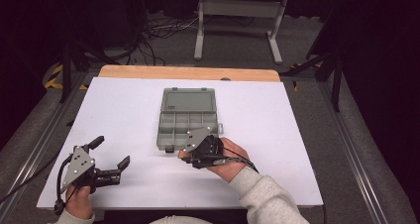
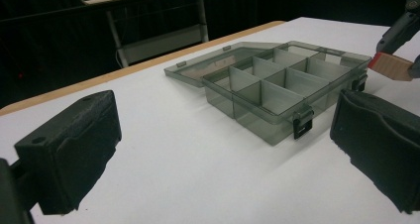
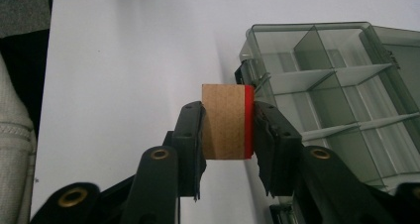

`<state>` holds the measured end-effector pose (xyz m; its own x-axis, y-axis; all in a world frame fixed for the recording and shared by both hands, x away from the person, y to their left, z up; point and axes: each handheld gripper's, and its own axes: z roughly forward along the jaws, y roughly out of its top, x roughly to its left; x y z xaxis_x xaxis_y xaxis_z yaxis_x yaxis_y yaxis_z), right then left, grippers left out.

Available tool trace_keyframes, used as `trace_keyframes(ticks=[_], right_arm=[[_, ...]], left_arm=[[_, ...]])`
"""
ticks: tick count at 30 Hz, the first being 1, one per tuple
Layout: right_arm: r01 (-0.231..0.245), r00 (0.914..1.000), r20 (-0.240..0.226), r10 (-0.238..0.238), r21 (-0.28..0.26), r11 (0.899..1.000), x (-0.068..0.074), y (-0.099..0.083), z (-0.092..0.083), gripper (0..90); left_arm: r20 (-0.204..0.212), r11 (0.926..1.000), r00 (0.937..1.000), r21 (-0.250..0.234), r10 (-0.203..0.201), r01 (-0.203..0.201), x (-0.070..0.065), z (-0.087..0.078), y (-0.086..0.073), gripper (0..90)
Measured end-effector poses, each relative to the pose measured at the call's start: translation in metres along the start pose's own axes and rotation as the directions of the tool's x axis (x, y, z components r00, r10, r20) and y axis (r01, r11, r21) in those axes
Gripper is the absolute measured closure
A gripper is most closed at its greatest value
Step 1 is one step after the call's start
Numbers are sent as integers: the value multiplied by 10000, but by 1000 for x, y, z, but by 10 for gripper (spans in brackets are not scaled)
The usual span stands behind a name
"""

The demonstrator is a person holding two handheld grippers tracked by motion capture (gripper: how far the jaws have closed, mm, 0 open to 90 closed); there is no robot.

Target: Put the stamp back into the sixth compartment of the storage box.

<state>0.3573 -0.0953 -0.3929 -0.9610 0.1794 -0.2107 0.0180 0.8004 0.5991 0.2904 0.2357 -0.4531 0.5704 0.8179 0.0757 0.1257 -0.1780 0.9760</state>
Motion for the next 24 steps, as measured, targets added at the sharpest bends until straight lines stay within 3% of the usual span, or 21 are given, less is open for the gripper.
trace_keyframes(ticks=[24], right_arm=[[-573, 9949, 792, 630, -716, 9958, -19, 12, 0, 660]], left_arm=[[-32, 10000, 10000, -7, -68, 68, 1, 0, 0, 3]])
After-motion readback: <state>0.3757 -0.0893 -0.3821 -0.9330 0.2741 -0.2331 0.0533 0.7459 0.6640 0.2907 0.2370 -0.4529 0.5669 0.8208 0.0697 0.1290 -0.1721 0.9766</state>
